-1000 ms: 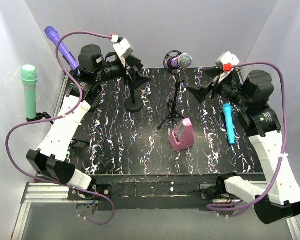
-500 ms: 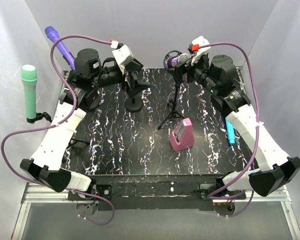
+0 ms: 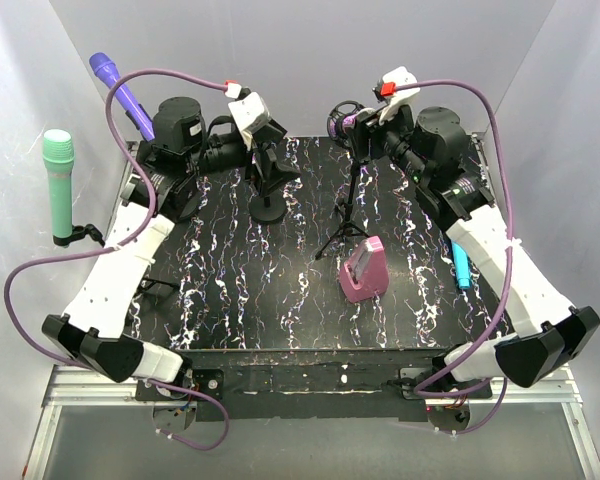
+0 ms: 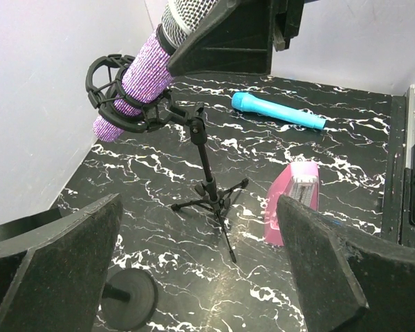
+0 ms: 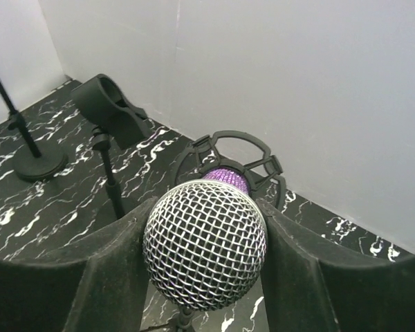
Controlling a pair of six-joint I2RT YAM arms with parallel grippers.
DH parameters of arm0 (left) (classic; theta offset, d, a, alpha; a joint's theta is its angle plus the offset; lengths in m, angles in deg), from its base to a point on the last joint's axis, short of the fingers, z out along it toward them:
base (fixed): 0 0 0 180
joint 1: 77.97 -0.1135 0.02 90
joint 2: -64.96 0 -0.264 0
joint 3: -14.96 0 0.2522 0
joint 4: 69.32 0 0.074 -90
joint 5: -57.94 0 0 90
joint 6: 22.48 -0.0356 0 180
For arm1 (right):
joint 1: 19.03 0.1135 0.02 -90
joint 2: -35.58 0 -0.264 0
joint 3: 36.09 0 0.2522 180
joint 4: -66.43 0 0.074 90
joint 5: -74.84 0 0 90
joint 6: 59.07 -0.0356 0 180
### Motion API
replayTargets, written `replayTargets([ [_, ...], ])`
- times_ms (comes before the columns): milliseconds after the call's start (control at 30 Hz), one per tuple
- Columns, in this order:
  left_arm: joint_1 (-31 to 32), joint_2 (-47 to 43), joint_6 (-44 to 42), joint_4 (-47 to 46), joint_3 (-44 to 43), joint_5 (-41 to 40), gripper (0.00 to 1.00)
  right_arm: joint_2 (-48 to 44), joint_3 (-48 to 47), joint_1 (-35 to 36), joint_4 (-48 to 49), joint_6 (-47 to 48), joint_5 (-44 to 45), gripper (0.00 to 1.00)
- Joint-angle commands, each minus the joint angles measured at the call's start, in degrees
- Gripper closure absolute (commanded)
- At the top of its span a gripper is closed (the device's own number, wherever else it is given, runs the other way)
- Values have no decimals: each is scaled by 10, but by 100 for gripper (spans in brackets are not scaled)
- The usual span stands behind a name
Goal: Remove the microphone from the stand
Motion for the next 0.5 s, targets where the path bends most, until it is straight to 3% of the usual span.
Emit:
replayTargets([
  [0,5,13,-9,4,-28,22,6,-20,-36,1,-19,12,-68,40],
  [233,21,45,-34,2,-61,60,7,-43,-39,-43,-33,27,-243,64],
  [333,37,59,-64,5,-78,65,7,-30,-58,-90,-32,6,-336,69],
  [467,58,81,-103,5,-107,64,11,7,-103,-149,-24,-45,-427,84],
])
